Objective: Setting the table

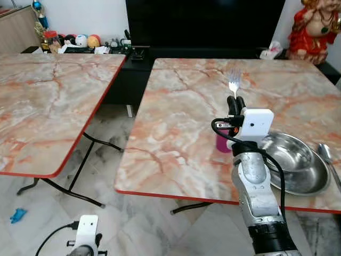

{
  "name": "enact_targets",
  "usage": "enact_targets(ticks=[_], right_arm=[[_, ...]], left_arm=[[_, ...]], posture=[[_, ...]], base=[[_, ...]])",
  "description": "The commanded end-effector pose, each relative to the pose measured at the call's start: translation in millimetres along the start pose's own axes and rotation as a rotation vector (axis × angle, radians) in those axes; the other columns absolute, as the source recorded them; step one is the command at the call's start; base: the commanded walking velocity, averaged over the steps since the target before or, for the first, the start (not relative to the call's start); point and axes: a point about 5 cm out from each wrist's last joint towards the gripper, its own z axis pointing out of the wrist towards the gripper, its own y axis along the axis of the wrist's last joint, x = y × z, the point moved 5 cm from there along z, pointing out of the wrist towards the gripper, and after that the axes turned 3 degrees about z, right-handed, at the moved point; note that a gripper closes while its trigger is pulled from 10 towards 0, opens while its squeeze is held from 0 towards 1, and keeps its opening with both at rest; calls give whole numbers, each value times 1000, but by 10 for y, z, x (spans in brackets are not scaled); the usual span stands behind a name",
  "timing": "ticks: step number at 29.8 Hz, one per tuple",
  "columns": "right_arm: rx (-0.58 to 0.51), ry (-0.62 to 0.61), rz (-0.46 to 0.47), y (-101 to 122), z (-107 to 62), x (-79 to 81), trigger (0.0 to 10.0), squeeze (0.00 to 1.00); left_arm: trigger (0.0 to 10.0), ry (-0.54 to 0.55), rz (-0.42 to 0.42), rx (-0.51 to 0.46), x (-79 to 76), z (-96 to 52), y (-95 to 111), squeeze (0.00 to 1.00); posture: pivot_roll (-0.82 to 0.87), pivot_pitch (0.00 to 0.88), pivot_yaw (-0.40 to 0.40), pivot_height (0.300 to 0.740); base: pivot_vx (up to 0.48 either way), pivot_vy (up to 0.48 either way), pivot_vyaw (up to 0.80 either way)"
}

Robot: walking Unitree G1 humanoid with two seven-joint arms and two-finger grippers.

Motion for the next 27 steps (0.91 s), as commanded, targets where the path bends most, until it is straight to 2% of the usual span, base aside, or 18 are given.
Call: enact_targets(ticks=[1, 11, 19, 27], right_arm=[[-24, 14, 14, 83, 45, 67, 10000, 0], [-24, 13, 10, 92, 56, 69, 10000, 0], [-3, -32, 14, 61, 68, -14, 10000, 0], [-3, -25, 9, 55, 74, 8, 10000, 0]], left_arm=[[10000, 13, 6, 2, 63, 1, 10, 0], [10000, 15, 0, 2, 77, 0, 10, 0], [10000, 14, -3, -1, 79, 2, 18, 0], [10000, 10, -10, 5, 73, 4, 14, 0]], posture=[[19, 0, 29, 740], [23, 0, 29, 740], [22, 0, 30, 740], [26, 0, 28, 740]], base=[[0, -289, 0], [0, -290, 0], [0, -284, 0], [0, -159, -626]])
